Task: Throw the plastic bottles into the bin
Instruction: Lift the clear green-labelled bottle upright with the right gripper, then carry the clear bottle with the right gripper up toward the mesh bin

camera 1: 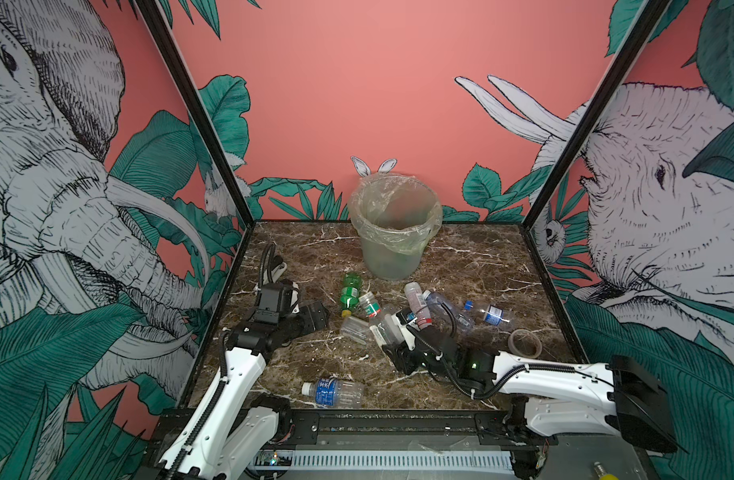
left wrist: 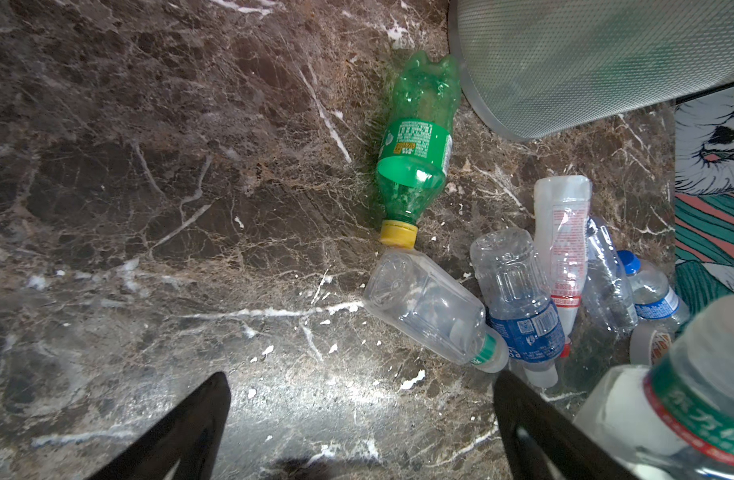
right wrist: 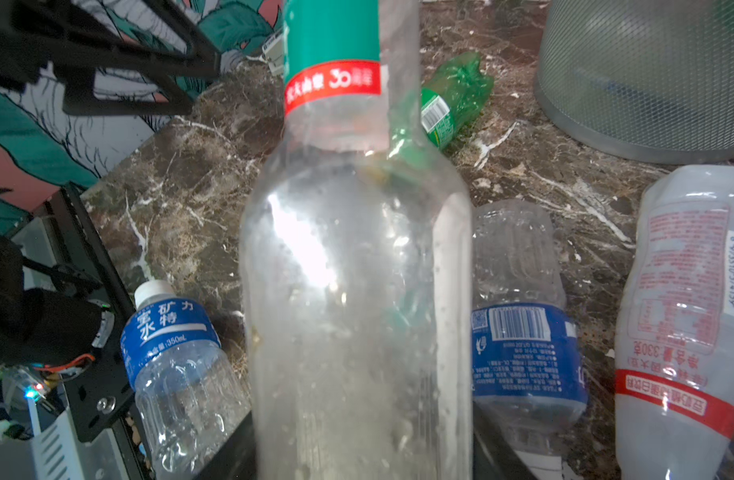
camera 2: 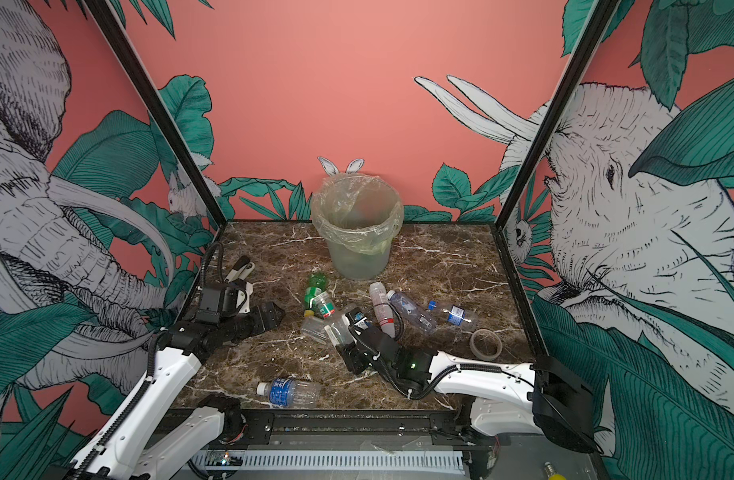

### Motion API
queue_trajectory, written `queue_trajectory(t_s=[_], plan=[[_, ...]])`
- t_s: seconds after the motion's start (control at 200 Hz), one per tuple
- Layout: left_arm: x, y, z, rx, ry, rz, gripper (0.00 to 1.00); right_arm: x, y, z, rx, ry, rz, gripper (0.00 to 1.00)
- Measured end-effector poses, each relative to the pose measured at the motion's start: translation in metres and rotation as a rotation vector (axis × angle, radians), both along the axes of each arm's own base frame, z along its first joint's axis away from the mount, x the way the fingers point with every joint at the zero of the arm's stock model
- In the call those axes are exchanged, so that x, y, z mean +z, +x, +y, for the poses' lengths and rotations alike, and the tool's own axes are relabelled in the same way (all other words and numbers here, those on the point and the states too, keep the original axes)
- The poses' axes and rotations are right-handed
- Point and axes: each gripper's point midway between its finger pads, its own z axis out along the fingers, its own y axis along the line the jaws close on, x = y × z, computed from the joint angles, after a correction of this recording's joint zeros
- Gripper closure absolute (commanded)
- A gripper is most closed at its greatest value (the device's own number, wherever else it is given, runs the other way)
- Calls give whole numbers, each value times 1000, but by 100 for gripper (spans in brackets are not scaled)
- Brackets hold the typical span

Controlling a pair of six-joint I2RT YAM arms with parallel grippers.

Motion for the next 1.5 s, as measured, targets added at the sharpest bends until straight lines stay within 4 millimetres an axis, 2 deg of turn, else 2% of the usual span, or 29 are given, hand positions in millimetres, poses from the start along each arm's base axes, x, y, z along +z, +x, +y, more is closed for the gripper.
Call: queue_trajectory(t_s=[0.225,0.39,0.555,0.735,0.84,1.005,1.165,1.38,1.445,1.5], plan=[[-3,4,-1,-21,21,21,1,36,21,7,-86,115,-30,42],[1,8,-1,-33,29,8,1,63,39,5,-141,170,-52,42],[4,11,-2,-23,19,-8,1,93,52,-13,-195,219,-95,42],[5,17,-3,-16,9,-28,1,133,58,-49,-275,307,-170,42],[3,18,-4,-16,9,-21,1,138,60,-76,-335,322,-199,42],[-1,18,-5,-21,4,-13,1,130,58,-114,-418,310,-221,42],[-8,15,-6,-19,-3,6,1,129,52,-138,-462,320,-242,40],[-9,15,-8,-11,-27,10,1,133,57,-147,-484,281,-272,39],[-8,15,-9,-9,-33,5,1,146,64,-144,-484,254,-289,39],[-6,15,-9,-6,-38,-1,1,165,73,-137,-478,245,-308,39]])
